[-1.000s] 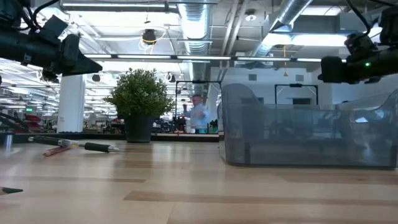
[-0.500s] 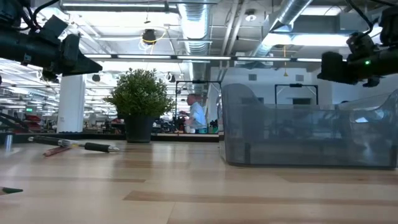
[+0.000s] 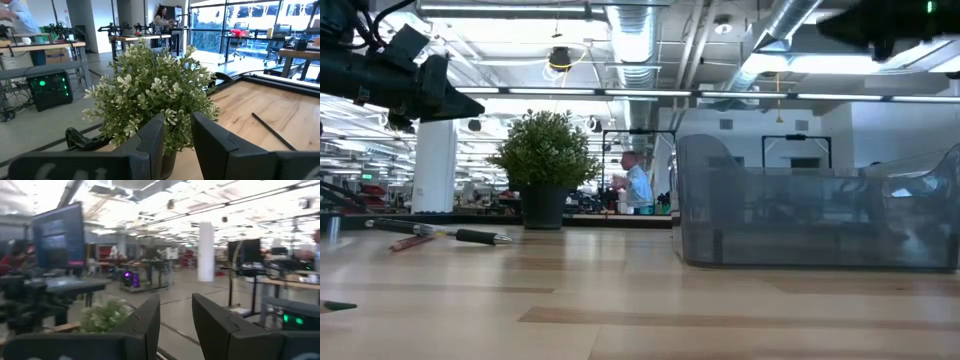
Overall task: Sort pens & pencils
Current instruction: Put the bottom black pen into the transparent bin
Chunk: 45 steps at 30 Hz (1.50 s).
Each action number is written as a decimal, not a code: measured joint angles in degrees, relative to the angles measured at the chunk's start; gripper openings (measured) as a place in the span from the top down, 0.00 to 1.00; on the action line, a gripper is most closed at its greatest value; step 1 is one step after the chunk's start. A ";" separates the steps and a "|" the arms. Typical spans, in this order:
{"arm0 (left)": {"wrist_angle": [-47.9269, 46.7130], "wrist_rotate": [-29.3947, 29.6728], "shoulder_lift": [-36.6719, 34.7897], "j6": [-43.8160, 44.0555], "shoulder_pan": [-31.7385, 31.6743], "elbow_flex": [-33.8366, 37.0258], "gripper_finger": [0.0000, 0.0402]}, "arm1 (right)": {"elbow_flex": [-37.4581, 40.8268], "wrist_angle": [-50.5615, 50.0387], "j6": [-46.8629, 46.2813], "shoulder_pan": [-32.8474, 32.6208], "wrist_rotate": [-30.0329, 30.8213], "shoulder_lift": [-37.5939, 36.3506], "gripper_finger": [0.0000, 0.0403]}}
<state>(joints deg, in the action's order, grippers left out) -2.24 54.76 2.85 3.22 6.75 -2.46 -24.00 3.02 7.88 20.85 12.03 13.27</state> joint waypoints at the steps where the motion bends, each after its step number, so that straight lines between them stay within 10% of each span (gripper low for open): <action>1: 0.00 0.00 0.00 0.00 0.00 0.02 0.77 | -2.81 -1.26 0.90 -1.26 0.05 2.74 0.67; 11: 0.00 0.00 0.00 0.00 -0.01 0.00 0.77 | -35.46 -28.22 2.32 -12.35 4.52 30.83 0.67; 20: 0.00 0.02 0.00 -0.98 -0.01 0.02 0.77 | -58.35 -57.51 -16.35 -24.10 4.53 49.72 0.67; 30: 0.02 0.02 0.00 -1.05 0.01 0.02 0.77 | -61.06 -77.04 -47.47 -41.51 4.41 61.07 0.67; 45: 0.00 1.57 -0.02 -1.07 -0.01 0.04 0.77 | -61.06 -73.91 -77.60 -66.93 6.29 77.56 0.67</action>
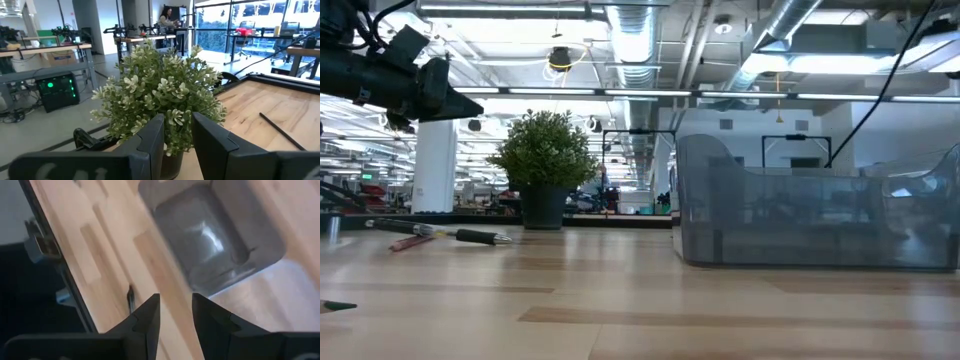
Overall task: Sort pens & pencils
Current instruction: Put the bottom black pen into the transparent bin
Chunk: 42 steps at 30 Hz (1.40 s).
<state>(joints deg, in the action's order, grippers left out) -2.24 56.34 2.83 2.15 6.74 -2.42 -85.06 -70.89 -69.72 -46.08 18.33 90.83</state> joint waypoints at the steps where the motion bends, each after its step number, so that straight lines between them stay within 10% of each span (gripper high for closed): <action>1: 0.00 0.00 0.02 0.00 0.02 0.00 0.77 | 0.00 -0.21 -1.62 -0.59 -0.03 1.32 0.67; 14: 0.00 0.00 0.01 0.43 0.01 0.00 0.77 | 0.04 0.06 -14.38 -0.93 -14.86 15.76 0.62; 42: 0.00 -0.02 0.00 0.63 0.00 0.00 0.77 | 0.06 16.04 -9.74 -1.91 -7.43 19.21 0.48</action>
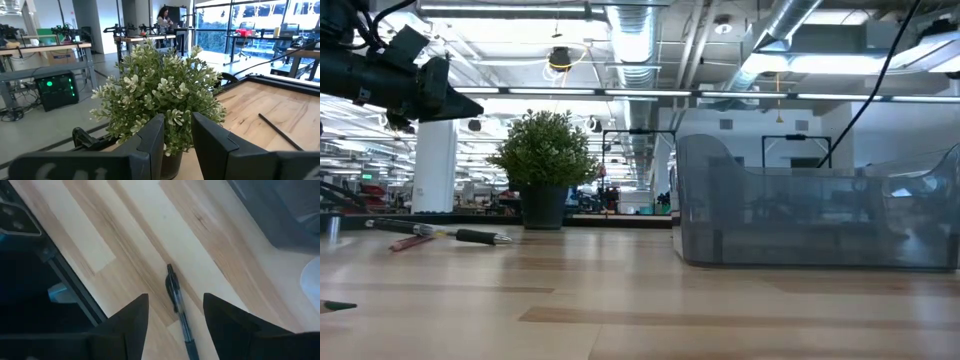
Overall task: Sort pens & pencils
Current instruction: Put the bottom black pen into the transparent bin
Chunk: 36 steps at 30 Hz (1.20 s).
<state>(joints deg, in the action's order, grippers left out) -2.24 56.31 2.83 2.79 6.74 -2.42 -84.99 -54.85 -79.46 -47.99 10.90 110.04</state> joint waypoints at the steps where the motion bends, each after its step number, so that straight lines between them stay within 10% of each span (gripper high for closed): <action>1: 0.00 0.00 0.00 0.00 0.00 0.00 0.77 | -0.01 -0.01 0.91 0.00 -0.06 0.00 0.48; 36: 0.02 -0.54 1.03 0.02 0.02 -0.04 0.77 | -0.06 5.64 7.96 -0.35 -5.25 10.76 0.55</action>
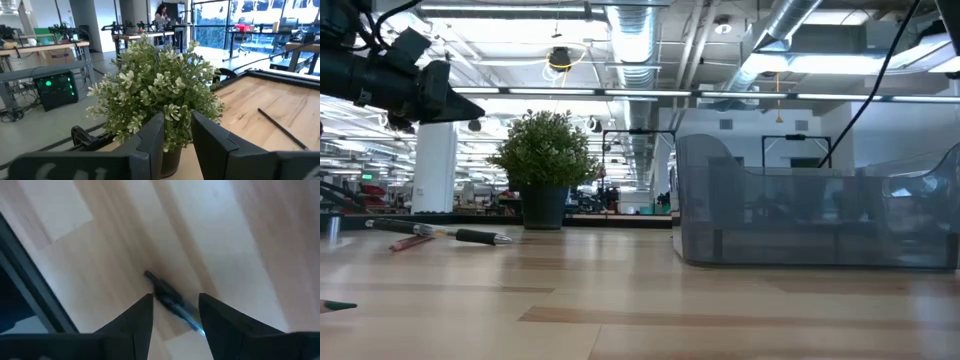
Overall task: Sort pens & pencils
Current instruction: Put the bottom black pen into the transparent bin
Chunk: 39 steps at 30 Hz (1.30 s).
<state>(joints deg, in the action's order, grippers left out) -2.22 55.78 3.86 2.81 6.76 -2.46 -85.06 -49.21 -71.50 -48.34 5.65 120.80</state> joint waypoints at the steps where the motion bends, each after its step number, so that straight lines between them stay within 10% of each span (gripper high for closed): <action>1: 0.05 0.01 -0.04 0.00 0.00 0.00 0.77 | -0.04 -0.01 0.05 -0.02 0.10 0.35 0.55; 39: 0.14 0.03 0.24 0.00 0.00 0.00 0.77 | 0.04 -4.44 1.66 2.33 -0.55 0.37 0.68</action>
<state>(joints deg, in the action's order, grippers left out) -2.09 55.81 4.10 2.81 6.76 -2.46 -85.01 -53.65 -69.84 -46.00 5.10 121.16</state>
